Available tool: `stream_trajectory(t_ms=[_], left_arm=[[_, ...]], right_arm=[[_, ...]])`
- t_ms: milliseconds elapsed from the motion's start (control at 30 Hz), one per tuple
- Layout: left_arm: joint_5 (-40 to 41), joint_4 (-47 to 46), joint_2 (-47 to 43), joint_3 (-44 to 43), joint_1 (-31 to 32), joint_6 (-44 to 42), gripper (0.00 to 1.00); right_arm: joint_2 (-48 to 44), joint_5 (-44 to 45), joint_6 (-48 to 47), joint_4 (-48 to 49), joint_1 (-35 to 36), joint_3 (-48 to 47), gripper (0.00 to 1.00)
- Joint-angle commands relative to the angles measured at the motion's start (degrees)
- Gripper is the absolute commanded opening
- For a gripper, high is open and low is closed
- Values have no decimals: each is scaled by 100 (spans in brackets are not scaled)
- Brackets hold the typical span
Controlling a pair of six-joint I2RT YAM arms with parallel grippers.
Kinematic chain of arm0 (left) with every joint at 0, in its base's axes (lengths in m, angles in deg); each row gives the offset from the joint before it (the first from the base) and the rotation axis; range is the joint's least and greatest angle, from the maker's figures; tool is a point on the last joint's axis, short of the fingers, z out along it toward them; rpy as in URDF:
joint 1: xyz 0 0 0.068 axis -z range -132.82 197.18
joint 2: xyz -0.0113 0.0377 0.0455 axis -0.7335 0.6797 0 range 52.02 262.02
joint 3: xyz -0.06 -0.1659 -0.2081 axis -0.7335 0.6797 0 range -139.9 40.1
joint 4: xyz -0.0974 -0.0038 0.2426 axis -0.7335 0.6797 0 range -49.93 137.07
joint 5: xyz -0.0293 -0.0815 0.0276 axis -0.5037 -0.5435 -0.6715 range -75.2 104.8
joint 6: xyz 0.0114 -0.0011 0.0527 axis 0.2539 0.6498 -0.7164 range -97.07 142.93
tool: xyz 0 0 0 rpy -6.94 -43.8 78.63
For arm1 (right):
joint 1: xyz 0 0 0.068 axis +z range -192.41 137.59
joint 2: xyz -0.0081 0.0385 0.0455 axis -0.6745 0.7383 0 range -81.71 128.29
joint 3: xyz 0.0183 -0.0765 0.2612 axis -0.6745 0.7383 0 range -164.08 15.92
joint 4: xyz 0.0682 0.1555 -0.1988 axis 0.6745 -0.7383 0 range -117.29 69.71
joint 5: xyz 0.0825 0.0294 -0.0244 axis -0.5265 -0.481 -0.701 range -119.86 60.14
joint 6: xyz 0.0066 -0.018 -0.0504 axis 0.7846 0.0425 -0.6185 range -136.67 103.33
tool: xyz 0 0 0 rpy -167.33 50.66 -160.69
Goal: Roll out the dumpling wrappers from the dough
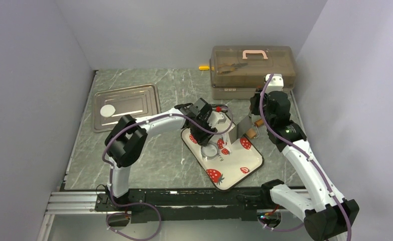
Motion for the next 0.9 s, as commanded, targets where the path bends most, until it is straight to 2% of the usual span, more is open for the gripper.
stream_trajectory(t_ms=[0, 133, 167, 300, 433, 567, 700, 867], left_arm=[[-375, 256, -235, 182, 84, 476, 55], [-238, 166, -216, 253, 81, 446, 50], [-152, 134, -213, 296, 87, 420, 44], [-204, 191, -204, 265, 89, 246, 2], [-391, 106, -192, 44, 139, -420, 0], [-443, -88, -162, 20, 294, -1818, 0], [-544, -168, -154, 79, 410, -3305, 0], [-668, -48, -107, -11, 515, -4507, 0]], right_arm=[[3, -124, 76, 327, -16, -252, 0], [13, -155, 114, 355, -17, -233, 0], [6, -162, 125, 371, -16, -215, 0], [23, -272, 188, 432, -19, -181, 0], [174, -528, 307, 706, -26, -97, 0], [314, -907, 289, 1151, -106, 16, 0], [405, -1798, 442, 1609, -461, 240, 0], [472, -2717, 552, 1972, -817, 534, 0]])
